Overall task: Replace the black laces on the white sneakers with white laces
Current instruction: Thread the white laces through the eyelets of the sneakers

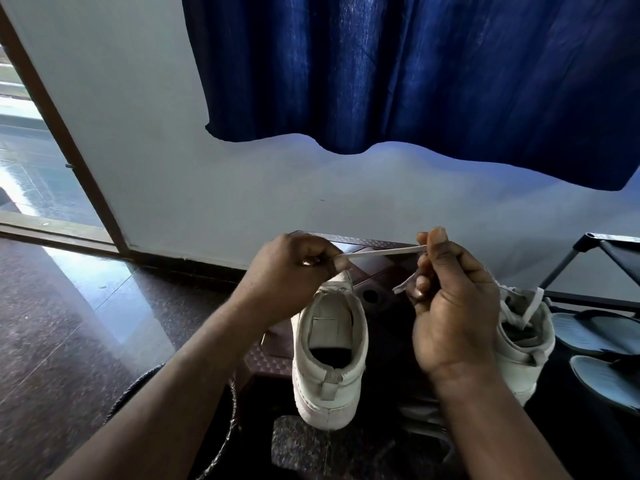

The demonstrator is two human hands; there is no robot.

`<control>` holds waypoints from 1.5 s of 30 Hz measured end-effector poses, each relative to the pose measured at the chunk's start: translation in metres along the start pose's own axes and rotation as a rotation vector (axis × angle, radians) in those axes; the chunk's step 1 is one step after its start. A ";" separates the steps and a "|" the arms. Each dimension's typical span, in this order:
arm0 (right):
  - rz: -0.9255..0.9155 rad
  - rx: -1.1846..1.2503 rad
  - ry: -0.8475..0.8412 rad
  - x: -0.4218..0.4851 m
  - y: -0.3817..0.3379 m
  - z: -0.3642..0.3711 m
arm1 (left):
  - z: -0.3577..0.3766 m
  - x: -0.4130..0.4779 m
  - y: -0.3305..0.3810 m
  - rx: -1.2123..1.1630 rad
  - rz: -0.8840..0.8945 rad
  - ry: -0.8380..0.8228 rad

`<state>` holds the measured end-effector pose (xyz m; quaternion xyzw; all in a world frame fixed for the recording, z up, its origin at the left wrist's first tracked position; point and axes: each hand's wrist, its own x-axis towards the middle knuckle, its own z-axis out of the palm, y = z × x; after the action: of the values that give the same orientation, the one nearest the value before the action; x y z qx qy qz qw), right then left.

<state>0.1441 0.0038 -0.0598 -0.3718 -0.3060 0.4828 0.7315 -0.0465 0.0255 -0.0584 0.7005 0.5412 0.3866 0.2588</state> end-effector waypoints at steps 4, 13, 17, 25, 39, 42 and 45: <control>-0.006 -0.056 -0.063 -0.010 0.010 0.009 | 0.011 -0.005 0.015 -0.052 0.171 0.033; -0.037 -0.003 -0.004 -0.001 0.002 -0.001 | 0.006 -0.001 -0.008 0.403 0.031 0.150; -0.059 -0.092 -0.020 -0.005 0.007 0.003 | 0.011 -0.004 0.003 0.266 0.144 0.198; -0.110 -0.175 -0.044 -0.009 0.010 0.003 | 0.021 -0.004 0.005 0.367 0.144 0.133; -0.124 -0.196 -0.036 -0.004 0.014 -0.002 | 0.024 -0.002 0.000 0.257 0.136 0.111; -0.126 -0.221 -0.035 -0.002 0.017 -0.003 | 0.020 -0.003 0.001 0.230 0.111 0.092; -0.172 -0.322 0.048 0.006 0.022 -0.009 | 0.012 -0.006 0.004 0.218 0.058 0.077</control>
<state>0.1425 0.0133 -0.0826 -0.4679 -0.3923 0.3543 0.7083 -0.0354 0.0196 -0.0638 0.7244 0.5692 0.3593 0.1488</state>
